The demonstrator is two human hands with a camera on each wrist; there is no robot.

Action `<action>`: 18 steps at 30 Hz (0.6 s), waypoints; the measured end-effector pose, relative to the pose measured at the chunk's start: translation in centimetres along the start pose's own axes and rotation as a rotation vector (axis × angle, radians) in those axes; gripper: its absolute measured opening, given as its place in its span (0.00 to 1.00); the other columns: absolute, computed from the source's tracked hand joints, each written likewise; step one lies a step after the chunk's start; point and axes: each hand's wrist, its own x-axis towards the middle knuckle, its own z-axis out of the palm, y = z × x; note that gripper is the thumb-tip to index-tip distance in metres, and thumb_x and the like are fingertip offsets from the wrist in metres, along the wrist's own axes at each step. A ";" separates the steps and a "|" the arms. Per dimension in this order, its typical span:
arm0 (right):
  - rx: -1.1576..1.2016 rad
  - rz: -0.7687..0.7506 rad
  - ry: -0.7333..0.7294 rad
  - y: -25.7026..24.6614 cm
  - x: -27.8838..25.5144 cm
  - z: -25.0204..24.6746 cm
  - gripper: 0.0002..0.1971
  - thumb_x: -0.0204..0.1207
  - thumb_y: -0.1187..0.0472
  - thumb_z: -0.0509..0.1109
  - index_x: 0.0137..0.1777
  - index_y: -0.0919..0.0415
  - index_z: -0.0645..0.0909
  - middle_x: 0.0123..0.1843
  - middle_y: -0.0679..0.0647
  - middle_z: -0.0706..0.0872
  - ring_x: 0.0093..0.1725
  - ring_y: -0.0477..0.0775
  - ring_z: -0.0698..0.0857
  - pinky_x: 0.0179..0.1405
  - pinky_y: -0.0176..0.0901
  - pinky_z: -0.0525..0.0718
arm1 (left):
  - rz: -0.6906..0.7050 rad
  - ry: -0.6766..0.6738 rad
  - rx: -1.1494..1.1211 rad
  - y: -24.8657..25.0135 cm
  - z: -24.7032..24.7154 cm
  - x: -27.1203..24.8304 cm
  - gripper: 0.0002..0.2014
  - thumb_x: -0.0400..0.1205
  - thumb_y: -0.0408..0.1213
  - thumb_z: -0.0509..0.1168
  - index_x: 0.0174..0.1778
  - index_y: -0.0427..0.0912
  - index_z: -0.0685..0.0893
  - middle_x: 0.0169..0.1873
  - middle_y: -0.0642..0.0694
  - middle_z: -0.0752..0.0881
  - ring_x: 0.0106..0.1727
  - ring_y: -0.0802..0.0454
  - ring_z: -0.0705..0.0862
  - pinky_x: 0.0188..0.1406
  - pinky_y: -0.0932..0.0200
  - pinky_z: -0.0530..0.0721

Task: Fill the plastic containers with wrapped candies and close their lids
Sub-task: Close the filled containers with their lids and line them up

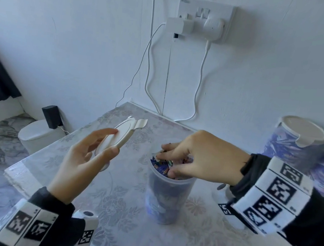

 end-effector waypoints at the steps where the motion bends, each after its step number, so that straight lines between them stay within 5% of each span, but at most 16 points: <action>1: 0.004 0.011 -0.011 -0.1 0.3 0.1 0.16 0.73 0.55 0.75 0.61 0.47 0.86 0.60 0.41 0.87 0.62 0.26 0.77 0.61 0.34 0.77 | 0.008 -0.009 -0.012 0.2 0.0 0.0 0.28 0.61 0.58 0.67 0.56 0.53 0.84 0.47 0.53 0.86 0.32 0.67 0.80 0.27 0.76 0.75; 3: -0.011 0.024 -0.014 -0.3 0.8 0.5 0.13 0.73 0.55 0.74 0.58 0.47 0.87 0.48 0.39 0.89 0.43 0.23 0.80 0.44 0.24 0.75 | 0.018 -0.024 -0.025 0.5 0.0 0.2 0.28 0.61 0.57 0.67 0.56 0.51 0.84 0.47 0.52 0.86 0.31 0.66 0.80 0.27 0.75 0.76; 5: -0.026 0.033 -0.014 -0.5 1.4 1.0 0.11 0.74 0.57 0.74 0.56 0.49 0.88 0.44 0.40 0.90 0.35 0.26 0.78 0.36 0.24 0.71 | 0.011 -0.026 -0.044 0.6 0.1 0.6 0.29 0.60 0.56 0.66 0.57 0.49 0.84 0.46 0.50 0.86 0.31 0.66 0.80 0.27 0.76 0.75; 9: -0.018 0.092 -0.049 -0.7 2.3 1.6 0.10 0.72 0.58 0.75 0.53 0.51 0.90 0.46 0.45 0.92 0.40 0.40 0.84 0.40 0.31 0.78 | 0.020 -0.074 -0.096 0.9 0.7 1.6 0.30 0.60 0.55 0.67 0.57 0.46 0.84 0.44 0.49 0.85 0.27 0.65 0.79 0.25 0.77 0.73; 12: 0.027 0.132 -0.069 -0.8 2.1 1.3 0.11 0.72 0.58 0.75 0.54 0.49 0.89 0.43 0.35 0.89 0.32 0.32 0.81 0.33 0.23 0.74 | 0.043 -0.151 -0.127 1.4 1.5 1.9 0.28 0.61 0.54 0.68 0.57 0.48 0.85 0.42 0.54 0.86 0.28 0.64 0.79 0.25 0.75 0.74; 15: 0.114 0.156 0.008 -0.7 0.8 0.8 0.12 0.71 0.53 0.75 0.55 0.45 0.89 0.40 0.34 0.89 0.41 0.31 0.83 0.43 0.26 0.78 | 0.075 -0.238 -0.100 1.8 2.1 2.3 0.25 0.63 0.55 0.70 0.57 0.55 0.85 0.48 0.58 0.87 0.39 0.65 0.83 0.36 0.72 0.76; 18: 0.251 0.161 0.226 -0.6 -1.4 0.4 0.10 0.72 0.53 0.76 0.53 0.46 0.90 0.44 0.33 0.89 0.50 0.29 0.84 0.54 0.26 0.79 | 0.060 -0.257 -0.080 1.5 2.6 3.0 0.32 0.60 0.58 0.73 0.62 0.59 0.80 0.55 0.58 0.86 0.53 0.59 0.84 0.50 0.53 0.80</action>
